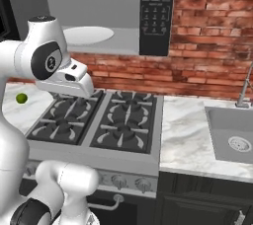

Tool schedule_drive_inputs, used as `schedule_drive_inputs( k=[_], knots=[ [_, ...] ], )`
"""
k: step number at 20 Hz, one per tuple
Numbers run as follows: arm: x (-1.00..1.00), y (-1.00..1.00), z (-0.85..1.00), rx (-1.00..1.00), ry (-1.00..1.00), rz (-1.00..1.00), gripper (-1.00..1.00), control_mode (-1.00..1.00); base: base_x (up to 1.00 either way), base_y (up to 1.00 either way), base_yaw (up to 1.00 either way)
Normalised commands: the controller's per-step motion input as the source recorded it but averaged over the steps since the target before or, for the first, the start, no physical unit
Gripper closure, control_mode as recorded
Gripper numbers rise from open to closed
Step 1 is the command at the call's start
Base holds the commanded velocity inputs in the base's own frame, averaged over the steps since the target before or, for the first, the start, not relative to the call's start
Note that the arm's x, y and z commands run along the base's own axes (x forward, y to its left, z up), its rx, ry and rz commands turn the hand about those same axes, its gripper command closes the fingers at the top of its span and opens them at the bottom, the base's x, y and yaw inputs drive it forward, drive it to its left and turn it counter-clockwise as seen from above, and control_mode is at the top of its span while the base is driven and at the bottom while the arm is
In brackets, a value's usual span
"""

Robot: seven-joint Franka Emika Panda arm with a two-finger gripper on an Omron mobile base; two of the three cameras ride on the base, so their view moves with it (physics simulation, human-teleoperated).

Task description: Place the sponge inside the microwave to prepare for sanitizing.

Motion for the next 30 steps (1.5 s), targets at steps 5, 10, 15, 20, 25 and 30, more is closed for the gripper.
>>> schedule_drive_inputs(
  k=[5, 10, 15, 20, 25, 30],
  knots=[
    [0.00, 0.00, 0.00, 0.00, 0.00, 0.00, -1.00, 1.00, -0.39, 0.00, -0.07],
    [0.00, 0.00, 0.00, 0.00, 0.00, 0.00, -1.00, 1.00, -0.23, 0.00, -0.09],
    [0.00, 0.00, 0.00, 0.00, 0.00, 0.00, -1.00, 1.00, -0.27, -0.10, -0.01],
    [0.00, 0.00, 0.00, 0.00, 0.00, 0.00, -1.00, 1.00, -0.24, -0.22, -0.03],
    [0.00, 0.00, 0.00, 0.00, 0.00, 0.00, -1.00, 1.00, -0.11, -0.46, -0.04],
    [0.00, 0.00, 0.00, 0.00, 0.00, 0.00, -1.00, 1.00, -0.03, -0.78, -0.01]
  ],
)
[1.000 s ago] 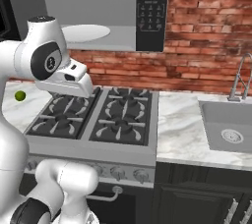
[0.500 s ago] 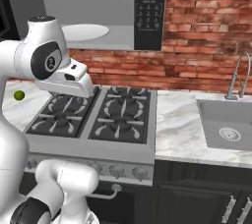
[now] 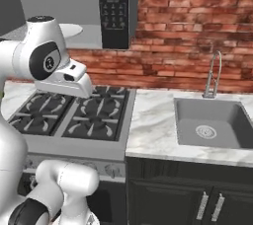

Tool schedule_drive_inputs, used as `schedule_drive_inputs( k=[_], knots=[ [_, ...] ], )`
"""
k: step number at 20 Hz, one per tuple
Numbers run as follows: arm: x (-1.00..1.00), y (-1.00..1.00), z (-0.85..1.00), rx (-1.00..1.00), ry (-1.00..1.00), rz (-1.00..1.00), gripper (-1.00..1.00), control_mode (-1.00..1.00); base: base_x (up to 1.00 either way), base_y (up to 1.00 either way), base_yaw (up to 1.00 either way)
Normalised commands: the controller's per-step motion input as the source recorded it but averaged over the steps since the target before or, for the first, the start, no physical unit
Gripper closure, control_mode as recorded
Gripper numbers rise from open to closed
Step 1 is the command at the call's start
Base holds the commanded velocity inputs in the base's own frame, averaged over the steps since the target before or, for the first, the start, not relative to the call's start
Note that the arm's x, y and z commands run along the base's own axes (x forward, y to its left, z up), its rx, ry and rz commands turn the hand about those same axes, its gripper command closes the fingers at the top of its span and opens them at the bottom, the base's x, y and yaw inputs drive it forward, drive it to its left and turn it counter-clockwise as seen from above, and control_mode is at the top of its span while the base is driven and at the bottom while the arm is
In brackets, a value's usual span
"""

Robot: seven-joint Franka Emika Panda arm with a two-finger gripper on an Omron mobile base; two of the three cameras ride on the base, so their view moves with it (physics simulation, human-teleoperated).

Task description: Place the sponge inside the microwave to prepare for sanitizing.

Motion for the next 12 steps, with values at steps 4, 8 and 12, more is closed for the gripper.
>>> schedule_drive_inputs(
  k=[4, 8, 12],
  knots=[
    [0.00, 0.00, 0.00, 0.00, 0.00, 0.00, -1.00, 1.00, 0.10, -1.00, 0.00],
    [0.00, 0.00, 0.00, 0.00, 0.00, 0.00, -1.00, 1.00, 0.22, -1.00, 0.00],
    [0.00, 0.00, 0.00, 0.00, 0.00, 0.00, -1.00, 1.00, 0.31, -0.92, 0.00]
  ],
)
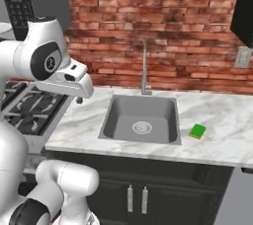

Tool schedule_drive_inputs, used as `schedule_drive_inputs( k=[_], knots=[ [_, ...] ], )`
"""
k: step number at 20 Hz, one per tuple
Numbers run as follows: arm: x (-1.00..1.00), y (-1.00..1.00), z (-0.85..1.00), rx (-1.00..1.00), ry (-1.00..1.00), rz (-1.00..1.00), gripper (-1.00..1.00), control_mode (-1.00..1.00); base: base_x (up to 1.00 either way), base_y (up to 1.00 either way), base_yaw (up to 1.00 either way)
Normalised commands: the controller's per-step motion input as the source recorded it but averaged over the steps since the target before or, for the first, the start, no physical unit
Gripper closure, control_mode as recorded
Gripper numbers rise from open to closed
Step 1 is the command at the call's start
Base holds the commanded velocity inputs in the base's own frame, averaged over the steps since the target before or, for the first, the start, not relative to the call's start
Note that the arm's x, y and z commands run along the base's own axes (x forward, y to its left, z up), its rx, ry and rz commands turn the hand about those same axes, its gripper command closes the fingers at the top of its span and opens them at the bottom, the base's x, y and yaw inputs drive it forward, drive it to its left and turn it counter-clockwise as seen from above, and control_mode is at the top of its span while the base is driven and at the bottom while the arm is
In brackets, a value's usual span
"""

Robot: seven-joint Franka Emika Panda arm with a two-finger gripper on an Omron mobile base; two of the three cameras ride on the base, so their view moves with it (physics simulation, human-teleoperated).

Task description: Place the sponge inside the microwave to prepare for sanitizing.

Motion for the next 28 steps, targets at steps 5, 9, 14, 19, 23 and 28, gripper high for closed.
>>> schedule_drive_inputs(
  k=[5, 9, 14, 19, 23, 28],
  knots=[
    [0.00, 0.00, 0.00, 0.00, 0.00, 0.00, -1.00, 1.00, 0.46, -0.64, 0.01],
    [0.00, 0.00, 0.00, 0.00, 0.00, 0.00, -1.00, 1.00, 0.54, -0.42, 0.03],
    [0.00, 0.00, 0.00, 0.00, 0.00, 0.00, -1.00, 1.00, 0.25, -0.31, 0.04],
    [0.00, 0.00, 0.00, 0.00, 0.00, 0.00, -1.00, 1.00, -0.01, -0.28, 0.00],
    [0.00, 0.00, 0.00, 0.00, 0.00, 0.00, -1.00, 1.00, 0.00, -0.56, 0.00],
    [0.00, 0.00, 0.00, 0.00, 0.00, 0.00, -1.00, 1.00, 0.00, -0.66, 0.00]
  ],
)
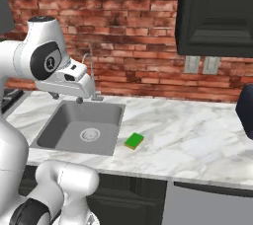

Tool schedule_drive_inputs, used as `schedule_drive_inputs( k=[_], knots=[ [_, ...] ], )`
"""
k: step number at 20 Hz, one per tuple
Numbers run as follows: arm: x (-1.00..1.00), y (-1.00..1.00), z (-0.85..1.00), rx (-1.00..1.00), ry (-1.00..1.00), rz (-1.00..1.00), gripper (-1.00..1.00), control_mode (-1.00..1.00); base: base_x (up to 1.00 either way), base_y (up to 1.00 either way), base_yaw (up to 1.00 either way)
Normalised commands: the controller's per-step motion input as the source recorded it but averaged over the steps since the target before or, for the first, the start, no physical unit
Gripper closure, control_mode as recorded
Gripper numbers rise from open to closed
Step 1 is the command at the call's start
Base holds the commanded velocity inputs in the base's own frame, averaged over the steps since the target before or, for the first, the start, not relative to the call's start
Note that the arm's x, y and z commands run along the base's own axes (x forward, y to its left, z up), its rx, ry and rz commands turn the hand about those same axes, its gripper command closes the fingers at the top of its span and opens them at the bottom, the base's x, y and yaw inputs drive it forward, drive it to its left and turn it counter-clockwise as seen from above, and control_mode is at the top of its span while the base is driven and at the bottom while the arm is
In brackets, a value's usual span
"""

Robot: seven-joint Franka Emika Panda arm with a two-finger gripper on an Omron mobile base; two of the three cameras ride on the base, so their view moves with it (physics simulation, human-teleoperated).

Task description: Place the sponge inside the microwave to prepare for sanitizing.

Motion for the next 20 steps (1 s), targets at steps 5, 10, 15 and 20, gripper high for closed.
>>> schedule_drive_inputs(
  k=[5, 10, 15, 20],
  knots=[
    [0.00, 0.00, 0.00, 0.00, 0.00, 0.00, -1.00, 1.00, 0.05, -0.62, 0.00],
    [0.00, 0.00, 0.00, 0.00, 0.00, 0.00, -1.00, 1.00, 0.21, -0.37, 0.00],
    [0.00, 0.00, 0.00, 0.00, 0.00, 0.00, -1.00, 1.00, 0.25, 0.00, 0.00],
    [0.00, 0.00, 0.00, 0.00, 0.00, 0.00, -1.00, 1.00, 0.22, 0.00, 0.00]
  ],
)
